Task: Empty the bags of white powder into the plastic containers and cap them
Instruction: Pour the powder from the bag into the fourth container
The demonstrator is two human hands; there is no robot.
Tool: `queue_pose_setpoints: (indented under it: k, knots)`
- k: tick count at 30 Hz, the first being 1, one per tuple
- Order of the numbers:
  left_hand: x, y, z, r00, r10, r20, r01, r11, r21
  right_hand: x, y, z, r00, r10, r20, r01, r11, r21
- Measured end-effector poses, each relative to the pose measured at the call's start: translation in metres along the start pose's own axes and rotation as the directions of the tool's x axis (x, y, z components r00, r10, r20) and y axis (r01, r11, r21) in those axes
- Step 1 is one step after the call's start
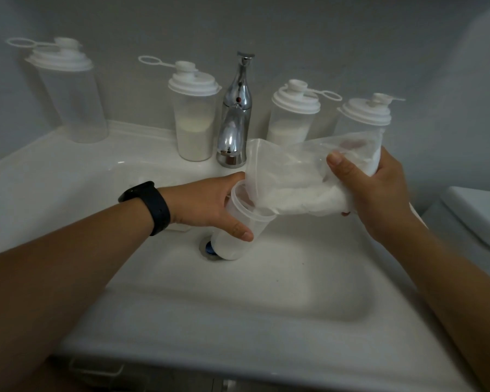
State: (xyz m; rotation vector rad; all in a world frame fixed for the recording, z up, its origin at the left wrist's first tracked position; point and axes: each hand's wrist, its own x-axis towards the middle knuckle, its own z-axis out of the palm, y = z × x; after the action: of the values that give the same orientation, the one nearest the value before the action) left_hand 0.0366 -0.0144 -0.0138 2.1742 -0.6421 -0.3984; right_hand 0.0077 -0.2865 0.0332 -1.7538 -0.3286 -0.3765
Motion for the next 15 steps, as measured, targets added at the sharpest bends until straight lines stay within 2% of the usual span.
queue_pose_setpoints:
  k: [15]
  knots:
    - [0.0008, -0.0022, -0.0003, 1.000, 0.012, 0.005, -0.012, 1.000, 0.008, -0.0004, -0.0028, 0.0003, 1.000, 0.024, 0.014, -0.024, 1.000, 0.009]
